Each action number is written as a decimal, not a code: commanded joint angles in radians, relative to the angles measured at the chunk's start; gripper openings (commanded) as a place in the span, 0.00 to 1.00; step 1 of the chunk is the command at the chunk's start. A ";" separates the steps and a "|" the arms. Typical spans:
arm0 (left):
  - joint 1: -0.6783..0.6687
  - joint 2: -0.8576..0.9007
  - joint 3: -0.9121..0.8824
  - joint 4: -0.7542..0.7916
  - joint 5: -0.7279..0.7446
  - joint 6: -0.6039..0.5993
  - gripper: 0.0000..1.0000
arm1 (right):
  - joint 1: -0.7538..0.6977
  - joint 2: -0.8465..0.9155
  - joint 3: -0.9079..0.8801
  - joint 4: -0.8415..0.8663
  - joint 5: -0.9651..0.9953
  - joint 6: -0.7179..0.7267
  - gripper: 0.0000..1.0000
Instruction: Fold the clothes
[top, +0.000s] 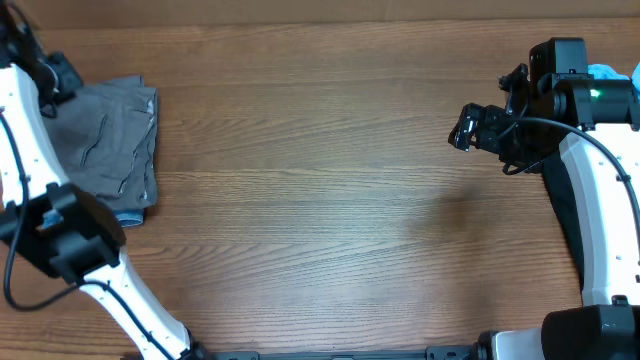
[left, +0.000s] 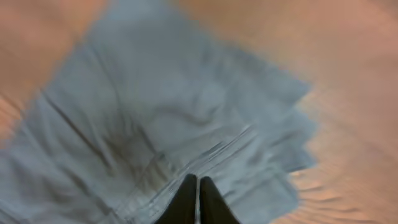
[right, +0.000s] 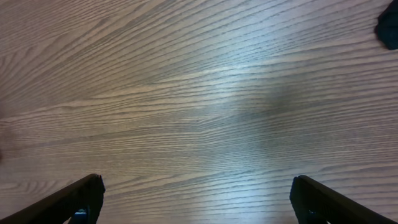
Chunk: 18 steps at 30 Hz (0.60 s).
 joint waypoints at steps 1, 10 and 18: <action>0.050 0.075 -0.008 -0.110 -0.023 -0.172 0.04 | -0.002 0.001 -0.002 0.005 0.010 -0.004 1.00; 0.200 0.072 -0.008 -0.240 0.011 -0.181 0.04 | -0.002 0.001 -0.002 0.005 0.010 -0.004 1.00; 0.217 0.072 -0.074 -0.275 -0.070 -0.181 0.04 | -0.002 0.001 -0.002 0.005 0.010 -0.004 1.00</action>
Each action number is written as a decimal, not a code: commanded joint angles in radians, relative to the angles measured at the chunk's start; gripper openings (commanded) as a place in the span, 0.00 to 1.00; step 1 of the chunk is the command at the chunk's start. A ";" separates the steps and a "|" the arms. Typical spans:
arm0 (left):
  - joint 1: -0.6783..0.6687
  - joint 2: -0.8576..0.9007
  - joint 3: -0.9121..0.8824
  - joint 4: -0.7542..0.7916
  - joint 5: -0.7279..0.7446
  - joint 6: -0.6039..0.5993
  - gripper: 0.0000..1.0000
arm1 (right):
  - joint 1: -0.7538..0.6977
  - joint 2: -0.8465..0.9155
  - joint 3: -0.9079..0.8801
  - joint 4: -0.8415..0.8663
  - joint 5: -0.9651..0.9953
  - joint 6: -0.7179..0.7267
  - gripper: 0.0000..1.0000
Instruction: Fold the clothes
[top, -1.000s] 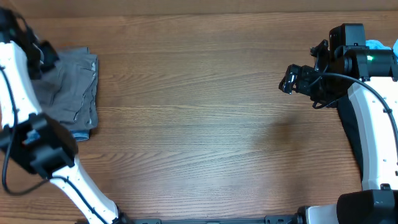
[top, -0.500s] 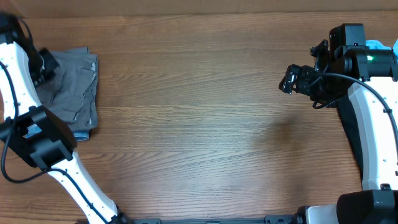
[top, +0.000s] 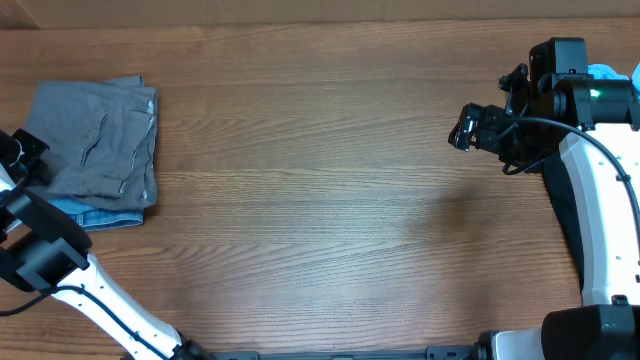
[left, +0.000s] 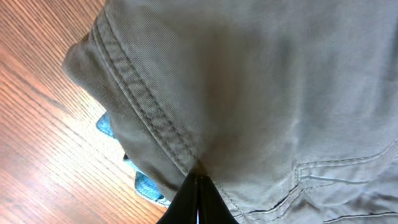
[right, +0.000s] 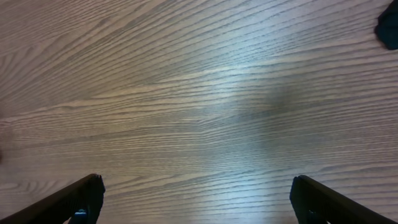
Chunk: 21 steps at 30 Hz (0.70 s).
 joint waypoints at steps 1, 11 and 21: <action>-0.016 -0.024 -0.075 0.018 -0.035 -0.020 0.04 | -0.002 0.001 -0.002 0.006 0.009 -0.005 1.00; -0.015 -0.024 -0.366 0.161 -0.113 -0.040 0.04 | -0.002 0.001 -0.002 0.005 0.009 -0.005 1.00; -0.097 -0.238 -0.169 0.071 -0.063 -0.048 0.04 | -0.002 0.001 -0.002 0.006 0.009 -0.005 1.00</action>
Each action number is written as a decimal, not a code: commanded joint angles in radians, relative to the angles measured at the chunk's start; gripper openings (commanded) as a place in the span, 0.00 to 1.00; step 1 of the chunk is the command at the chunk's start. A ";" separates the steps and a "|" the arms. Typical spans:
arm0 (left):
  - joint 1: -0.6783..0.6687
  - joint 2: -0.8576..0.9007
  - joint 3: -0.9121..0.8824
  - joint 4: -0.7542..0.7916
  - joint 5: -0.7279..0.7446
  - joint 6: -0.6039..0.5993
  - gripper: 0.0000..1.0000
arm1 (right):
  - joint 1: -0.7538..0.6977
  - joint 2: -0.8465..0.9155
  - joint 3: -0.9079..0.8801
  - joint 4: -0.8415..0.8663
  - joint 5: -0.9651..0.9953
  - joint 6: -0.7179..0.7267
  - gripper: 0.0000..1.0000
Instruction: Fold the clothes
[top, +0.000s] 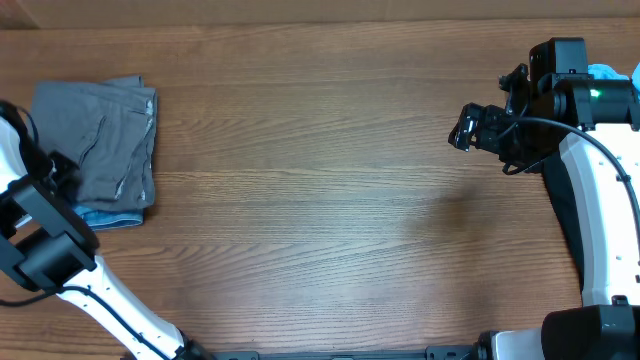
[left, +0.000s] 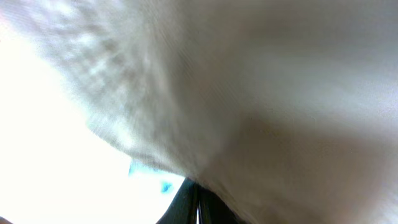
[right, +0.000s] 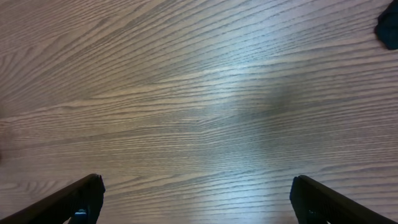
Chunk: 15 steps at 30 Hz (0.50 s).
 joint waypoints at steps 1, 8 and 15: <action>-0.049 -0.198 0.113 -0.034 0.050 -0.023 0.04 | -0.002 0.001 -0.002 0.005 0.009 -0.004 1.00; -0.061 -0.315 0.100 -0.203 0.108 -0.082 0.04 | -0.002 0.001 -0.002 0.005 0.009 -0.004 1.00; -0.067 -0.455 0.013 -0.203 0.116 -0.082 0.04 | -0.002 0.001 -0.002 0.005 0.009 -0.004 1.00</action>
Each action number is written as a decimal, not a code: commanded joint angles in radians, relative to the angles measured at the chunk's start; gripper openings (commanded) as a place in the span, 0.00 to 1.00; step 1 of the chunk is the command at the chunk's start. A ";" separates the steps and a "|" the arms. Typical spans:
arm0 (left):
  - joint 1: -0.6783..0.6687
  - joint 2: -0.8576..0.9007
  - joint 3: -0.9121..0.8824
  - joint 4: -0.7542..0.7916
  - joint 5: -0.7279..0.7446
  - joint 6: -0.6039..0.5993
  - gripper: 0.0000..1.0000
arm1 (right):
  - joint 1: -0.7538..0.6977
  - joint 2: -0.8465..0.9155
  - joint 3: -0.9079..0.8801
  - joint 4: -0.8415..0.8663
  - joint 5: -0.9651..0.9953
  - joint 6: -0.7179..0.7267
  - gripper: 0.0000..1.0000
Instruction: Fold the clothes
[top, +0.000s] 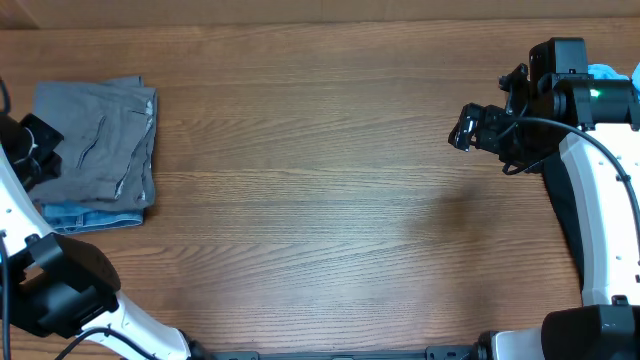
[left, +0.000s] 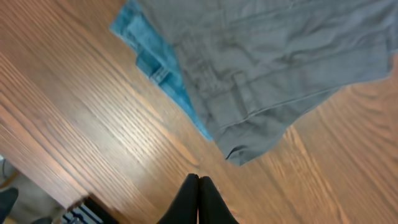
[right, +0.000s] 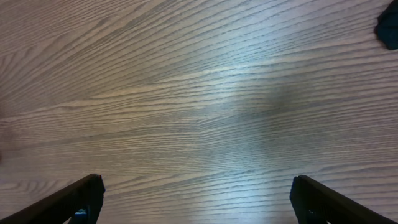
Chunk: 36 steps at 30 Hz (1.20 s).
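Observation:
A folded grey garment (top: 95, 140) lies at the table's far left on top of a folded blue denim piece (top: 90, 215); both also show in the left wrist view, grey garment (left: 273, 56) over blue denim (left: 158, 65). My left gripper (top: 35, 150) hovers at the stack's left edge, raised above bare wood, its fingers (left: 199, 199) shut with nothing between them. My right gripper (top: 465, 128) hangs over bare table at the right, wide open (right: 196, 199), nothing in it.
A dark cloth (top: 565, 215) and a bit of light blue fabric (top: 605, 72) lie at the table's right edge behind the right arm. A dark scrap (right: 388, 28) shows at the right wrist view's corner. The table's left edge (left: 56, 193) is near the left gripper.
My left gripper has lifted off the grey garment and now sits higher, at the stack's left edge over bare wood. The right arm has not moved.
My left gripper, shut, was over the grey garment at the far left. Then it touched down near the stack's left-front corner, then pressed on the cloth. Now it is raised clear. The stack stayed folded; the right arm stayed still and open.

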 joint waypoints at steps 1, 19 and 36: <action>-0.007 -0.151 -0.077 0.009 0.002 -0.029 0.04 | -0.002 0.001 -0.002 0.006 0.009 -0.005 1.00; -0.011 -0.564 -0.944 0.602 -0.063 -0.106 0.04 | -0.002 0.001 -0.002 0.006 0.009 -0.005 1.00; 0.054 -0.204 -0.945 0.798 -0.096 -0.059 0.04 | -0.002 0.001 -0.002 0.006 0.009 -0.005 1.00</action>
